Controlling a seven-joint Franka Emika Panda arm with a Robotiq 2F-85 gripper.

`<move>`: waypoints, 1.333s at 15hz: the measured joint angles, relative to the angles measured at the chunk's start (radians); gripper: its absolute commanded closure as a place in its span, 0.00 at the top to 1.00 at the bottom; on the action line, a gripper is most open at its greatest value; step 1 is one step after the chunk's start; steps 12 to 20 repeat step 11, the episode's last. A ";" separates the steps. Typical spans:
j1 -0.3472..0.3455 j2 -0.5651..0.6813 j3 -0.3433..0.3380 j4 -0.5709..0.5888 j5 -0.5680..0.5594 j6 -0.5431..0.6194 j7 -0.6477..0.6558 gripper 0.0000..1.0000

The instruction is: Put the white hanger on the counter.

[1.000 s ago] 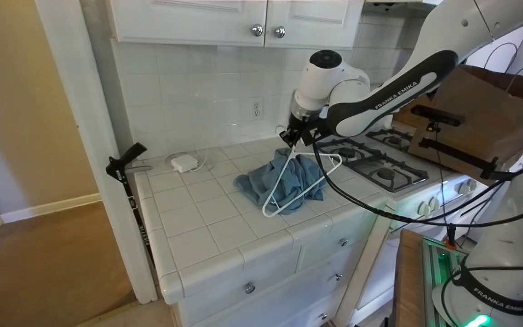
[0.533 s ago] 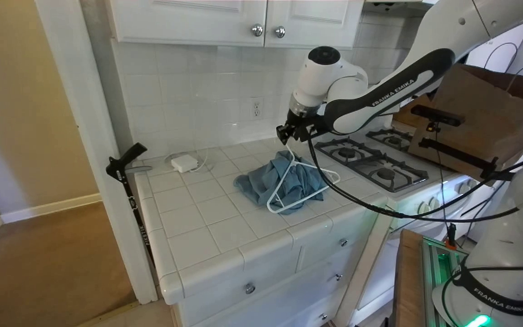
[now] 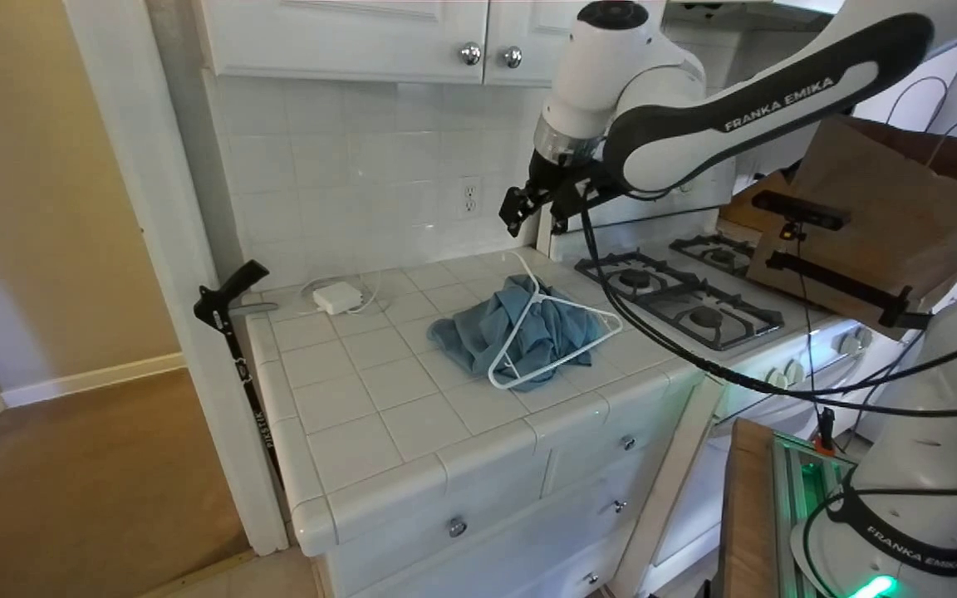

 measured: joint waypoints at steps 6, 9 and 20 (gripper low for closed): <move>0.015 -0.190 0.050 0.050 0.196 -0.309 -0.177 1.00; 0.014 -0.231 0.040 0.078 0.276 -0.369 -0.239 1.00; 0.014 -0.234 0.038 0.078 0.281 -0.371 -0.243 1.00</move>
